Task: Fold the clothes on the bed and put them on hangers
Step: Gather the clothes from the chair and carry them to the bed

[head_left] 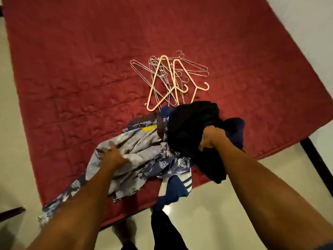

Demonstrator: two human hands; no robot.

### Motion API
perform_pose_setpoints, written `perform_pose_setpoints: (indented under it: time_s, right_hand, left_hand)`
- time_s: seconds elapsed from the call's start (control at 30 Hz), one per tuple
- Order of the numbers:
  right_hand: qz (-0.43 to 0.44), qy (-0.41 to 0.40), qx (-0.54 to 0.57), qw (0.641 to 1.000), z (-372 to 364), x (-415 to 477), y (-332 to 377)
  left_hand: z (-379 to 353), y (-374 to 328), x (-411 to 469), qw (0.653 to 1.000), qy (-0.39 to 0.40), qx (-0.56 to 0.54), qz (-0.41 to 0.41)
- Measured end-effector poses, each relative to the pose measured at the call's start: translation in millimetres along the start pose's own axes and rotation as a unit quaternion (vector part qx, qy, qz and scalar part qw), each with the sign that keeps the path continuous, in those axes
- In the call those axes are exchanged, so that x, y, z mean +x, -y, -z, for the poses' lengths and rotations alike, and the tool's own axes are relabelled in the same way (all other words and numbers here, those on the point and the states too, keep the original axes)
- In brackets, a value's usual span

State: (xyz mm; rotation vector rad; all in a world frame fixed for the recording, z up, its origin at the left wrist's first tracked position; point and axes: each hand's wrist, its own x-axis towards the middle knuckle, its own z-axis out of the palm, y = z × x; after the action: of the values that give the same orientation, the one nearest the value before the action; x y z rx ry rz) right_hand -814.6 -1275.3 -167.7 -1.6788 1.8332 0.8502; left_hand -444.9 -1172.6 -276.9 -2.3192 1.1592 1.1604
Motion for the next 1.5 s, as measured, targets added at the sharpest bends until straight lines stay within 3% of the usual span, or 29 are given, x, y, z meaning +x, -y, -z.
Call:
perform_pose_setpoints:
  time_s: [0.1,0.27,0.37,0.47,0.57,0.63,0.73,0.87,1.07,1.23,1.5]
  right_hand:
    - [-0.027,-0.026,0.032,0.999,-41.4,10.9,-17.1]
    - [-0.024,-0.15,0.084,0.985,-42.3,16.3,-6.4]
    - [-0.029,-0.212,0.125,0.969,-32.2,14.1,7.5]
    - [-0.032,-0.235,0.146,0.96,-32.7,16.2,14.5]
    - [-0.037,-0.133,0.128,0.982,-31.7,22.3,11.0]
    - [-0.049,-0.09,0.112,0.988,-28.0,22.1,10.3]
    - [-0.044,-0.135,0.1,0.985,-11.4,4.8,27.3]
    - [0.02,-0.136,0.098,0.986,10.1,-38.9,76.0]
    - [0.22,-0.134,0.03,0.966,-0.4,-126.6,201.2]
    - [0.355,-0.128,-0.032,0.925,-55.9,-234.1,337.3]
    - [0.545,-0.09,-0.177,0.815,-233.4,-469.5,529.6]
  left_hand:
    - [-30.9,22.0,28.7,0.996,0.022,-0.074,0.044]
    - [-34.5,-24.4,30.1,0.989,-0.047,-0.136,-0.025]
    - [-28.2,-99.6,5.1,0.941,-0.039,-0.323,-0.096]
    - [-23.7,-173.0,-10.3,0.904,0.038,-0.386,-0.177]
    - [-21.0,-186.6,-17.0,0.916,0.1,-0.343,-0.181]
    - [-19.8,-172.4,-30.3,0.942,0.089,-0.266,-0.185]
    - [-15.3,-138.3,-45.1,0.959,0.043,-0.192,-0.206]
    - [17.5,-77.9,-73.9,0.963,-0.017,-0.168,-0.21]
    - [78.1,46.0,-147.2,0.964,-0.1,-0.132,-0.209]
    - [83.5,217.4,-219.1,0.947,-0.184,-0.201,-0.168]
    - [-20.9,543.6,-374.9,0.915,-0.286,-0.283,0.039]
